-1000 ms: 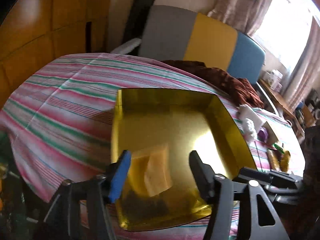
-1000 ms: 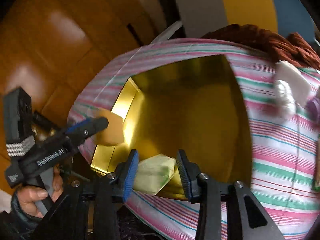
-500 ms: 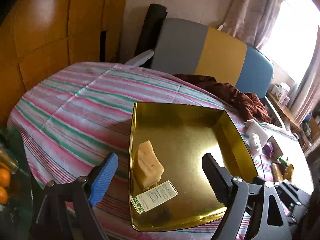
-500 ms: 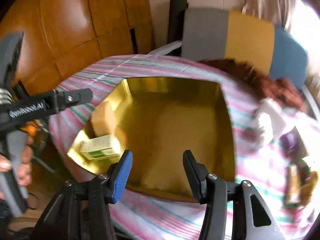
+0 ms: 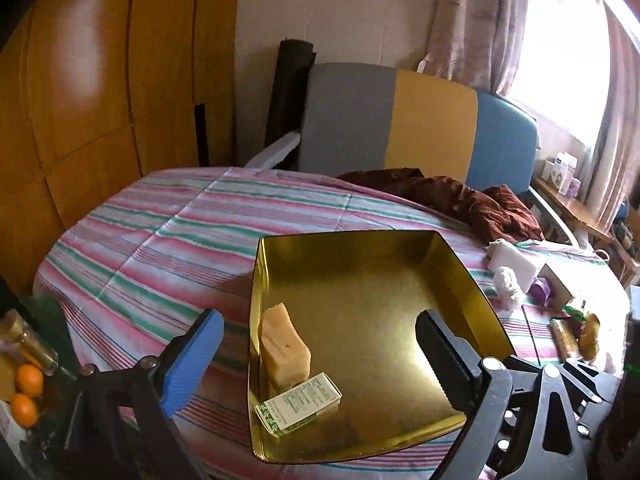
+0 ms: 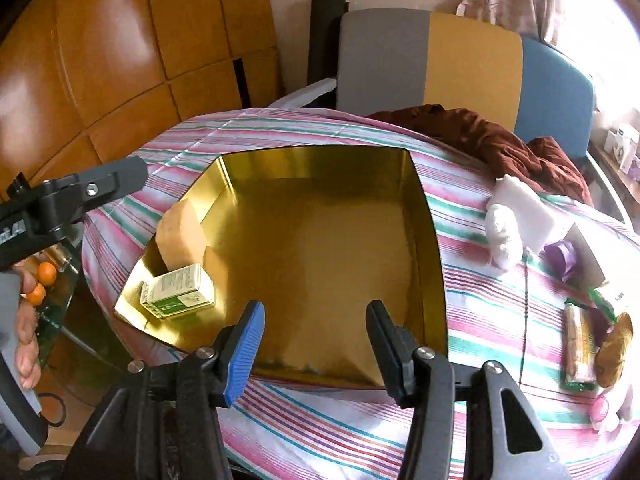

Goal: Organize objects
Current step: 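Carry the sponge and green box to the gold tray and release both, then move both tools back toward the remaining items on the cloth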

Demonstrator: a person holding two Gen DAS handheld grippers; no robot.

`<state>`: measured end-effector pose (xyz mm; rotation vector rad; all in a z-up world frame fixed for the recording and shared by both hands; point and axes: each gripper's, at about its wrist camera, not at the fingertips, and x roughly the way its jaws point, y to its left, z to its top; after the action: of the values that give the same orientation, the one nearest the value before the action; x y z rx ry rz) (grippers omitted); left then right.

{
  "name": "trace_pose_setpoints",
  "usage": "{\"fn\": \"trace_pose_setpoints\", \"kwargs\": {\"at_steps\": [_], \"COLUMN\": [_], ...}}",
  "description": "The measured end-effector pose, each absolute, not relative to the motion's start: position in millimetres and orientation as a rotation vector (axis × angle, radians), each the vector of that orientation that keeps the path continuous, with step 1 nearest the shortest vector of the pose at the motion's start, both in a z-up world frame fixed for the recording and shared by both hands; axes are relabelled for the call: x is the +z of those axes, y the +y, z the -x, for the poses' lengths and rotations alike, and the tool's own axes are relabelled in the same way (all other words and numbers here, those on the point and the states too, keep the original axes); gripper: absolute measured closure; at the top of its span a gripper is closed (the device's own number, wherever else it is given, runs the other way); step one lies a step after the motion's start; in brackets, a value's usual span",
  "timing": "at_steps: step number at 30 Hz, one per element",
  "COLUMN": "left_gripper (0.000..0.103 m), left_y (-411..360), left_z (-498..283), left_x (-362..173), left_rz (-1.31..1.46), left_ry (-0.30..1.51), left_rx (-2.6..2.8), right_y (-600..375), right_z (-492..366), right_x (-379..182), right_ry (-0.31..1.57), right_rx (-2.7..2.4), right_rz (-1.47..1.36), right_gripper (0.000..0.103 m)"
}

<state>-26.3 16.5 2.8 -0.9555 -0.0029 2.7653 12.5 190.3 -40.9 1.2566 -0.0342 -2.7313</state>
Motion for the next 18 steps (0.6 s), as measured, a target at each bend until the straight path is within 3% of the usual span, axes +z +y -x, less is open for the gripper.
{"fn": "trace_pose_setpoints", "kwargs": {"at_steps": [18], "left_gripper": [0.002], "left_y": [46], "left_z": [5], "left_x": [6], "left_rz": [0.890], "left_ry": [0.120], "left_rx": [2.736], "right_y": [204], "right_z": [-22], "right_x": [-37], "right_ry": [-0.100], "right_rx": [-2.765], "right_rz": [-1.238], "right_gripper": [0.048]}}
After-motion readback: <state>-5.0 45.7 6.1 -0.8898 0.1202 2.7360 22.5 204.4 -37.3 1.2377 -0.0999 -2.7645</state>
